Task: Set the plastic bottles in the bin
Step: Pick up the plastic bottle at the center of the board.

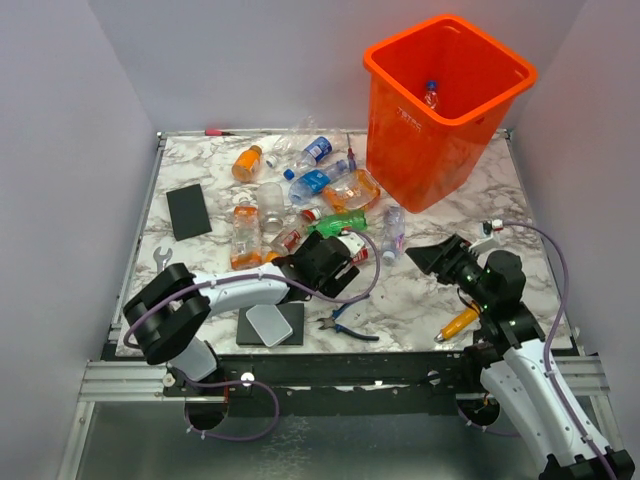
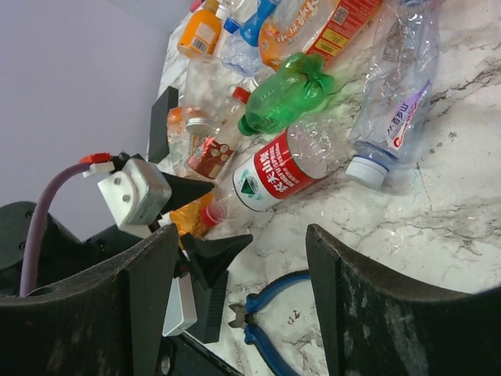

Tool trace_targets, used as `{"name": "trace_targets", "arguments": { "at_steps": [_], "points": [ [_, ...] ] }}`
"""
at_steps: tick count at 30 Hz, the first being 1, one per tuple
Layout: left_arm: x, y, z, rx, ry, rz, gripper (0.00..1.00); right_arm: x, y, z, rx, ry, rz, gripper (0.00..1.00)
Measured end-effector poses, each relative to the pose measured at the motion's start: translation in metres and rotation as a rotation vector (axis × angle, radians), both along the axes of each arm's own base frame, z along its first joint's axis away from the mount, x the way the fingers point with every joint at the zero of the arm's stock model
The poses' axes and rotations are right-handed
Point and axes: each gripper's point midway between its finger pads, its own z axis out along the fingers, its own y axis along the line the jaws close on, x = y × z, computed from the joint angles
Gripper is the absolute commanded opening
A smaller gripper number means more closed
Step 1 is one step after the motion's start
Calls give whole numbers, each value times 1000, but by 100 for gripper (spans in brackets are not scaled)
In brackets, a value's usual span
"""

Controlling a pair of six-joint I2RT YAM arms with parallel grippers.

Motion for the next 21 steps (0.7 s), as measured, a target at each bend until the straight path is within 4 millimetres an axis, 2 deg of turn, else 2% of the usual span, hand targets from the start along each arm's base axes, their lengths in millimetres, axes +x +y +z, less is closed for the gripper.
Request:
{"name": "trace_targets", "arguments": {
  "at_steps": [5, 8, 21],
  "points": [
    [13, 9, -18, 37, 40, 49, 99, -4, 0, -12, 2, 19, 1, 70],
    [19, 9, -28, 48, 64, 65, 95, -7, -1, -15, 3, 23, 0, 70],
    [19, -3, -33, 20, 98, 49, 58, -7, -1, -24, -9, 55, 1, 70]
  ]
}}
